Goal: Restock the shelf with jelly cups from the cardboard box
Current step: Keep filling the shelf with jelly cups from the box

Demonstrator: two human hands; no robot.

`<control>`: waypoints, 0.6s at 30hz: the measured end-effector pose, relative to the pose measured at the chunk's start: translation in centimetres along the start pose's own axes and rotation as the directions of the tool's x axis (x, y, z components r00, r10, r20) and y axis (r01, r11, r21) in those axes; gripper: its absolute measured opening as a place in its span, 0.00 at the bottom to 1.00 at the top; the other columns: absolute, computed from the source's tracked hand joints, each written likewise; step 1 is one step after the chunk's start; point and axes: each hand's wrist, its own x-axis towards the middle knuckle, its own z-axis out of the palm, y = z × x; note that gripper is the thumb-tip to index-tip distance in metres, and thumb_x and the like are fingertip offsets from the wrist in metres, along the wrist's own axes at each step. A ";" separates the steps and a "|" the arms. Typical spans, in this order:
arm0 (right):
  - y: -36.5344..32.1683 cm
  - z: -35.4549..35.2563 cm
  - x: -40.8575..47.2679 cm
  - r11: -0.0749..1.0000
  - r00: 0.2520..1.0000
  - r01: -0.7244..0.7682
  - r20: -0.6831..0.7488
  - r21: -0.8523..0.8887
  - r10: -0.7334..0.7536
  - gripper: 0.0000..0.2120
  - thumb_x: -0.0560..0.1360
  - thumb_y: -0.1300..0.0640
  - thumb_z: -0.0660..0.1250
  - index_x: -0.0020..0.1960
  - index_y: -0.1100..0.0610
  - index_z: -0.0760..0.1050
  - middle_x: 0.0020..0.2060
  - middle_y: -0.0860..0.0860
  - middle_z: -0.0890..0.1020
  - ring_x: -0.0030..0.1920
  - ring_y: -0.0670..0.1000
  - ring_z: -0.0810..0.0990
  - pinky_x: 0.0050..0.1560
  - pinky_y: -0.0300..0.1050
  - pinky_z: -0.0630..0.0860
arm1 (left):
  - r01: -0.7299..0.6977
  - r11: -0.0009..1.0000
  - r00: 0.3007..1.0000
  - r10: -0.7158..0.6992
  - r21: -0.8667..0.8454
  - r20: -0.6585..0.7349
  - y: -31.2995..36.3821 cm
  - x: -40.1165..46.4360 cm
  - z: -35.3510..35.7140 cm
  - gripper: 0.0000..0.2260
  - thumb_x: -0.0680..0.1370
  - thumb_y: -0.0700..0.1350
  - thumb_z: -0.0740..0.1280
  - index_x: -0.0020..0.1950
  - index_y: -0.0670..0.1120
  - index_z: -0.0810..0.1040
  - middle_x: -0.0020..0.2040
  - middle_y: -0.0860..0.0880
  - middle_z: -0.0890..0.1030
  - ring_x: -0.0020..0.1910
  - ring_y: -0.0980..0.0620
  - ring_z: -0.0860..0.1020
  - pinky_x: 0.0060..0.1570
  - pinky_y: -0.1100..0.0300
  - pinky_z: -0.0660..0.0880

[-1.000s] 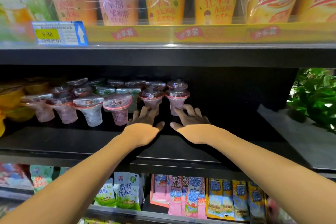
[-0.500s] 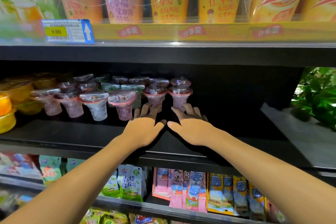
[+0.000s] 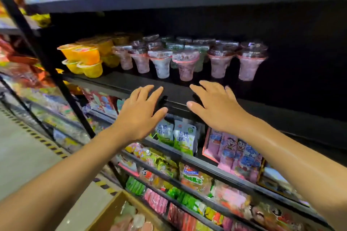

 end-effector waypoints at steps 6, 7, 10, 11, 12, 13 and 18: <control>-6.2 2.5 0.1 0.993 0.992 0.118 0.031 0.031 -0.119 0.31 0.82 0.37 0.50 0.81 0.45 0.48 0.81 0.51 0.49 0.80 0.55 0.45 0.78 0.62 0.40 | 0.140 0.989 0.989 -0.141 0.040 0.046 -6.1 -6.5 -0.7 0.35 0.78 0.70 0.46 0.82 0.54 0.52 0.81 0.48 0.55 0.79 0.44 0.52 0.76 0.45 0.56; -7.4 2.8 0.3 0.990 0.989 0.140 0.035 0.033 -0.141 0.31 0.82 0.37 0.50 0.81 0.45 0.47 0.81 0.50 0.49 0.80 0.54 0.44 0.78 0.61 0.40 | 0.157 0.986 0.986 -0.160 0.048 0.050 -7.1 -7.4 -0.8 0.33 0.80 0.68 0.49 0.82 0.54 0.51 0.81 0.48 0.54 0.79 0.44 0.51 0.76 0.45 0.55; -11.2 4.0 0.9 0.983 0.981 0.183 0.058 0.024 -0.184 0.32 0.82 0.37 0.51 0.82 0.45 0.46 0.81 0.49 0.47 0.81 0.53 0.43 0.78 0.61 0.39 | 0.202 0.978 0.977 -0.205 0.052 0.065 -10.7 -9.8 -0.7 0.32 0.81 0.64 0.51 0.82 0.55 0.49 0.82 0.49 0.52 0.80 0.45 0.49 0.77 0.46 0.53; -12.5 4.5 1.1 0.981 0.979 0.195 0.062 0.015 -0.195 0.32 0.82 0.38 0.52 0.82 0.45 0.46 0.81 0.49 0.48 0.81 0.53 0.43 0.78 0.61 0.39 | 0.209 0.977 0.975 -0.212 0.051 0.068 -11.9 -10.6 -0.6 0.32 0.81 0.65 0.50 0.82 0.55 0.48 0.82 0.49 0.52 0.80 0.45 0.50 0.77 0.45 0.53; -13.8 5.2 1.3 0.978 0.976 0.207 0.062 0.006 -0.207 0.32 0.82 0.38 0.53 0.82 0.45 0.46 0.81 0.50 0.48 0.80 0.53 0.43 0.78 0.60 0.39 | 0.213 0.976 0.974 -0.216 0.051 0.071 -13.1 -11.3 -0.5 0.32 0.81 0.66 0.50 0.82 0.55 0.48 0.81 0.49 0.53 0.80 0.45 0.50 0.77 0.45 0.54; -15.2 6.0 1.6 0.976 0.974 0.218 0.063 0.001 -0.218 0.32 0.82 0.38 0.54 0.82 0.46 0.46 0.81 0.50 0.48 0.80 0.53 0.44 0.78 0.60 0.39 | 0.222 0.974 0.972 -0.225 0.044 0.072 -14.2 -12.1 -0.4 0.32 0.81 0.66 0.50 0.82 0.56 0.48 0.81 0.49 0.54 0.79 0.44 0.51 0.77 0.44 0.55; -23.0 11.6 2.0 0.971 0.966 0.240 0.096 -0.001 -0.239 0.33 0.82 0.39 0.56 0.81 0.47 0.49 0.81 0.51 0.53 0.80 0.54 0.47 0.78 0.63 0.42 | 0.255 0.967 0.956 -0.252 0.004 0.151 -20.6 -17.0 0.8 0.31 0.82 0.63 0.53 0.82 0.56 0.47 0.81 0.50 0.53 0.80 0.44 0.50 0.76 0.42 0.55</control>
